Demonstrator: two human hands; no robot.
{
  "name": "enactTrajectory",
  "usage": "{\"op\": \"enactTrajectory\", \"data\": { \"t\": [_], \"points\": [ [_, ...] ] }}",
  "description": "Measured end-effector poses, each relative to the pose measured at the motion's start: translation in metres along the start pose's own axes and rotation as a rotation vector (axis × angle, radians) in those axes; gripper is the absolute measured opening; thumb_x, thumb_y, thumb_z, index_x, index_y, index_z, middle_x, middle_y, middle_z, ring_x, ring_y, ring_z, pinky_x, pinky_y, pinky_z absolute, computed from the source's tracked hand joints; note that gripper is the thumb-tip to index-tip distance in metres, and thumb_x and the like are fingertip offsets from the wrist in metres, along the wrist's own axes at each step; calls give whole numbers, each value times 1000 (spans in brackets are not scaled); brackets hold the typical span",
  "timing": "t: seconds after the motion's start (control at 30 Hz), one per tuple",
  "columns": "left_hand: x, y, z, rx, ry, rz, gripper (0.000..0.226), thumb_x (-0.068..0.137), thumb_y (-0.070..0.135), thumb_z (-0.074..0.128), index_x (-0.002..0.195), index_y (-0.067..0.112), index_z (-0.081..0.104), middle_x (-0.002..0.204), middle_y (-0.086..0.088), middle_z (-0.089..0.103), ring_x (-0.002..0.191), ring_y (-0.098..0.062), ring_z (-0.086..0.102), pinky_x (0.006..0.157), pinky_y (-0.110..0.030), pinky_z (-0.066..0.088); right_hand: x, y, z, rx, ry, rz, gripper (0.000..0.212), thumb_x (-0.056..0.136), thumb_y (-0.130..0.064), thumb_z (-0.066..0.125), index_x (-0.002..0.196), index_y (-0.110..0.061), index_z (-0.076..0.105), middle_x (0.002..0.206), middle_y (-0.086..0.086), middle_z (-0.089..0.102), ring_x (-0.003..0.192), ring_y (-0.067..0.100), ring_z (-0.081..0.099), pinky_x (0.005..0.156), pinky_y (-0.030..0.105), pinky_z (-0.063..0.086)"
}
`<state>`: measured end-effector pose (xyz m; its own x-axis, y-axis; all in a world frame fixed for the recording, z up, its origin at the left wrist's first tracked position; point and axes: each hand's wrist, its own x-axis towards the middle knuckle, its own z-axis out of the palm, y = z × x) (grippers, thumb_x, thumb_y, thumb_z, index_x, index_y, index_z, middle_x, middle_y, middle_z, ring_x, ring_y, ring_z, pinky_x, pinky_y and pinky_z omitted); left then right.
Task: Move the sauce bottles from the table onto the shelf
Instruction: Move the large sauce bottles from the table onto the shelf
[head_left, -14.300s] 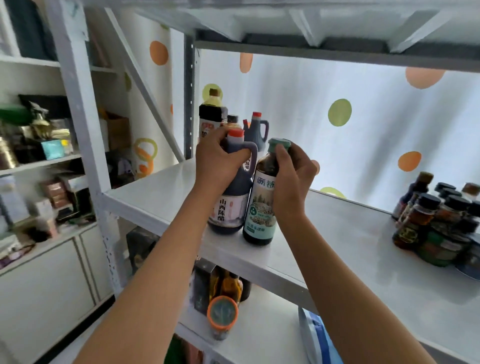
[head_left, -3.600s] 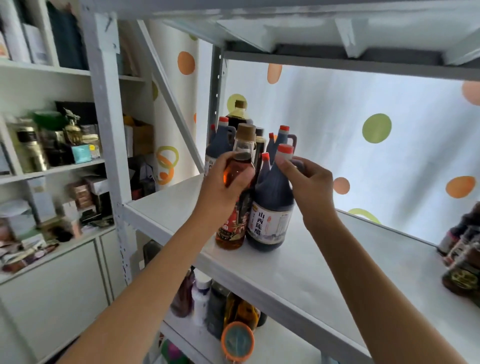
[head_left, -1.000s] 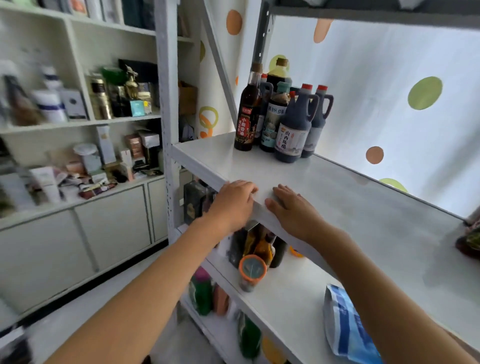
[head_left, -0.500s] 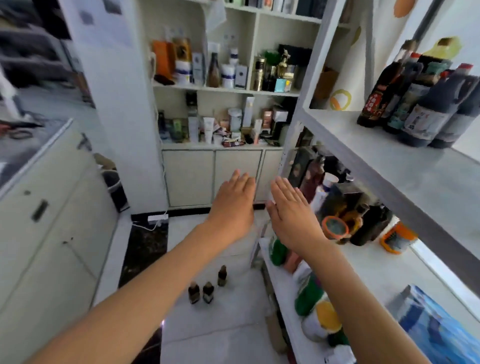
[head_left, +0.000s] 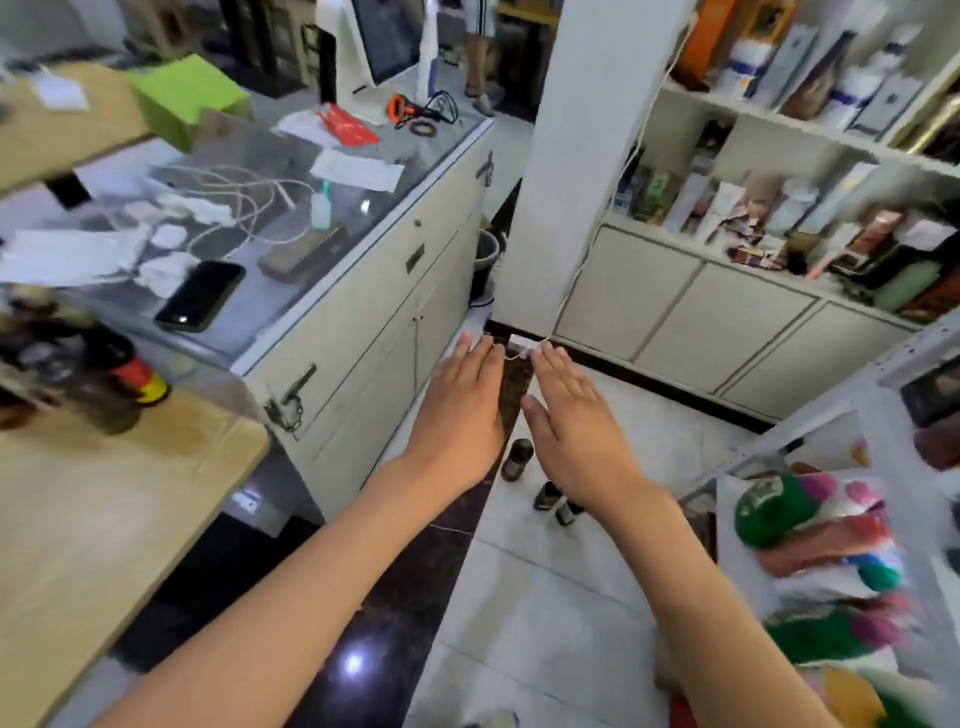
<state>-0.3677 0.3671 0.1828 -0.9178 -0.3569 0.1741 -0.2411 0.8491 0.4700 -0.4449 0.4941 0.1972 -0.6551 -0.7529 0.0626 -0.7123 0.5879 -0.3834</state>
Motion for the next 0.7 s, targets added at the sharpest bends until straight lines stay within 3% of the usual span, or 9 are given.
{"op": "enactTrajectory", "data": {
  "t": [0.27, 0.4, 0.7],
  "points": [
    [-135, -187, -77, -46, 159, -312, 61, 93, 2, 44, 150, 5, 24, 159, -11, 21, 151, -25, 4, 122, -37, 10, 20, -195, 125, 120, -146, -230, 54, 105, -24, 43, 154, -10, 27, 163, 7, 22, 152, 16, 14, 119, 20, 3],
    [-200, -263, -100, -104, 169, -477, 56, 94, 5, 43, 148, 5, 29, 158, -13, 25, 150, -27, 10, 122, -34, 12, 35, -274, 171, 239, -204, -236, 54, 105, -24, 43, 155, -12, 26, 163, 5, 22, 151, 14, 14, 117, 19, 4],
    [-271, -376, -135, -170, 309, -754, 54, 99, 11, 42, 151, 9, 26, 160, -8, 22, 150, -22, 7, 120, -30, 9, 78, -387, 245, 226, -369, -322, 55, 105, -32, 41, 156, -18, 25, 163, -1, 22, 151, 10, 13, 115, 19, 7]
  ]
}}
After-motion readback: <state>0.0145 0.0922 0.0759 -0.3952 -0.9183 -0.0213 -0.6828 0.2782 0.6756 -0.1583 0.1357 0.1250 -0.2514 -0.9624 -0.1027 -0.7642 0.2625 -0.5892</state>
